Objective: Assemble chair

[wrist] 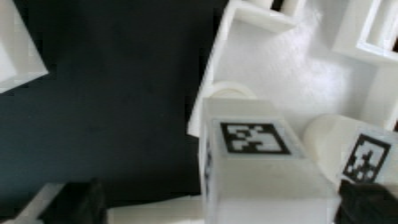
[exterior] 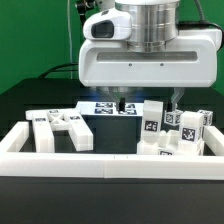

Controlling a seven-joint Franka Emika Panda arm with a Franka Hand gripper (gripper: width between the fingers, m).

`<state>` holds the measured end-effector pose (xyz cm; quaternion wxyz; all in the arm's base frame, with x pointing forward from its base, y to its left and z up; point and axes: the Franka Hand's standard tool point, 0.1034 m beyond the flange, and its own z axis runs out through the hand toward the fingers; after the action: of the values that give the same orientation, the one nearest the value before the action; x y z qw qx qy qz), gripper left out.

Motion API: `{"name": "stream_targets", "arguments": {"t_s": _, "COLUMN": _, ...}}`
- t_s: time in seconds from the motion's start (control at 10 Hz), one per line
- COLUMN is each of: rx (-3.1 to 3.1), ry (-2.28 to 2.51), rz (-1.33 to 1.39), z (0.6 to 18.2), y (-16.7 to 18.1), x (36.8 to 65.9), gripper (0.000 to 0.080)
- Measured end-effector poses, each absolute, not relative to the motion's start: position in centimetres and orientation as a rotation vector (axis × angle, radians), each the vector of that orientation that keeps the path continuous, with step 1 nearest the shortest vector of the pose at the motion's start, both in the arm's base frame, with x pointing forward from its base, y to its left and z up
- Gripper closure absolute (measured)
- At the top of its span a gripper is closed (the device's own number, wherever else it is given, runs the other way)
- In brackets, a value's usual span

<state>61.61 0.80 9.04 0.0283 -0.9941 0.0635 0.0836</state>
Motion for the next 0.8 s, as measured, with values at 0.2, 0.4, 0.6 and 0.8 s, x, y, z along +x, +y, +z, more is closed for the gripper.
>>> {"name": "stream_targets", "arguments": {"t_s": 0.2, "rx": -3.068, "ry": 0.198, "rz": 0.256, "z": 9.06, "y": 0.85, "x": 61.65, "gripper": 0.0151}}
{"name": "stream_targets", "arguments": {"t_s": 0.4, "rx": -3.068, "ry": 0.198, "rz": 0.252, "z": 8.99, "y": 0.94, "x": 61.66, "gripper": 0.0411}}
{"name": "stream_targets", "arguments": {"t_s": 0.6, "rx": -3.069, "ry": 0.202, "rz": 0.245, "z": 8.96, "y": 1.08, "x": 61.74, "gripper": 0.0509}}
{"name": "stream_targets", "arguments": {"t_s": 0.8, "rx": -3.07, "ry": 0.256, "rz": 0.22, "z": 8.94, "y": 1.1, "x": 61.93, "gripper": 0.0508}}
